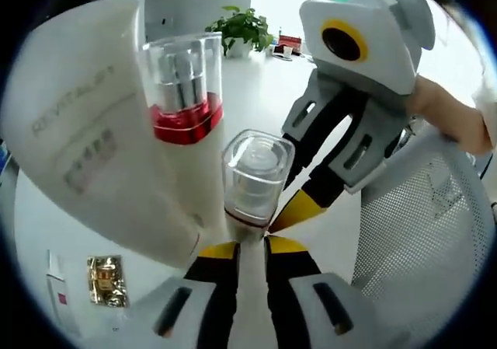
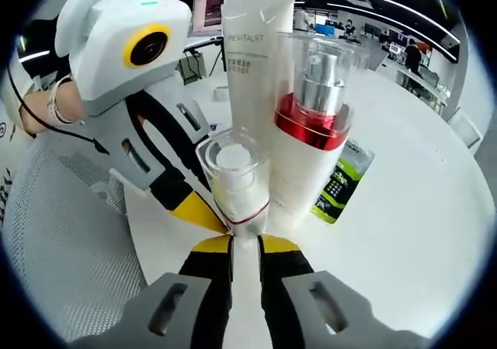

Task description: Arrange the skincare products in the storage area until every visible bottle or jar stands upright without overlapping.

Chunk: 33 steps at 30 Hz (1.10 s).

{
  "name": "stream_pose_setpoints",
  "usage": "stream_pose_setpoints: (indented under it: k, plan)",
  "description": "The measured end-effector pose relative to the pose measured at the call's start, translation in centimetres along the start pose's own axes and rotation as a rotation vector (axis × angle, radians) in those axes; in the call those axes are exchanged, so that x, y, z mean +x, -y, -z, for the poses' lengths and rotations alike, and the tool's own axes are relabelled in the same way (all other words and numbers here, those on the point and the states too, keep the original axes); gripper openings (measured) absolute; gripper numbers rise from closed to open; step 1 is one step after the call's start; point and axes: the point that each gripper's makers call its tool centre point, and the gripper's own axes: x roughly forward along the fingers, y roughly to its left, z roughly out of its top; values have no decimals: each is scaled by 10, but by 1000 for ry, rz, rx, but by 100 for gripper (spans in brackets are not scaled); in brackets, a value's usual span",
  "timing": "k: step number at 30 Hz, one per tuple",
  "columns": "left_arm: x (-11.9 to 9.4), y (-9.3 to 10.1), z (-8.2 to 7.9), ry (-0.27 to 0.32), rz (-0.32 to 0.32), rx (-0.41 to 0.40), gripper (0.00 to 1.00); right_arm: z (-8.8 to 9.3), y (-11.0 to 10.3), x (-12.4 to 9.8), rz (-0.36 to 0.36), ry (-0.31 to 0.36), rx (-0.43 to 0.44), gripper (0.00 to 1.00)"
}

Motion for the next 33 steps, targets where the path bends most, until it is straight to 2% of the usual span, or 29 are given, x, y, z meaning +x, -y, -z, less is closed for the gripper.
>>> stream_pose_setpoints:
  k: [16,33]
  plan:
    - [0,-5,-3,16,-20,-6,7,-7,9,1,35,44,12,12]
    - [0,-6,-2,19,-22,-9,7,-5,9,6,34,39,-12,12]
